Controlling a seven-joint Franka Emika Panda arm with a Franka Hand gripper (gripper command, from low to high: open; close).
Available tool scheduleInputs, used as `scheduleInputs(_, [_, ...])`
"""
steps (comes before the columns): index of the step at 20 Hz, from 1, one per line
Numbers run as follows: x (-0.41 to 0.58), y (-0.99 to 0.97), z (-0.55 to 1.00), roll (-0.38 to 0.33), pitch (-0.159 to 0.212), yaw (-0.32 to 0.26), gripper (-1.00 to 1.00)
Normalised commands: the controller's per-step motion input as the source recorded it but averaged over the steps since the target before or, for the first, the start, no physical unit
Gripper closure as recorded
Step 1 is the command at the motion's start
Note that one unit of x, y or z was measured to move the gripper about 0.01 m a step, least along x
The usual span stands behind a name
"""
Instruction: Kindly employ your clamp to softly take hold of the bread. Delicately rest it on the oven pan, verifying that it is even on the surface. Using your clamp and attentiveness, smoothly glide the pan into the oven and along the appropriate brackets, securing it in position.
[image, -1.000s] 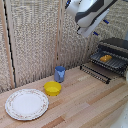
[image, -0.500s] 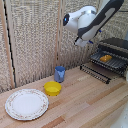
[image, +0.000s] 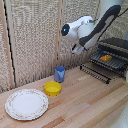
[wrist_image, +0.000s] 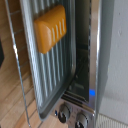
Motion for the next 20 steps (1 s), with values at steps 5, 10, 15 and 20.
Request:
scheduleInputs(5, [0.164,0.03,-0.42,-0.202,0.125,0.213,-1.00])
scheduleInputs(10, [-0.035,-0.01,-0.35,-0.254,0.111,0.134,-1.00])
scheduleInputs(15, [-0.252,-0.22,-0.10,-0.123,-0.039,-0.132,-1.00])
scheduleInputs(20, [-0.311,-0.38,-0.02,-0.036,-0.124,-0.152,-1.00])
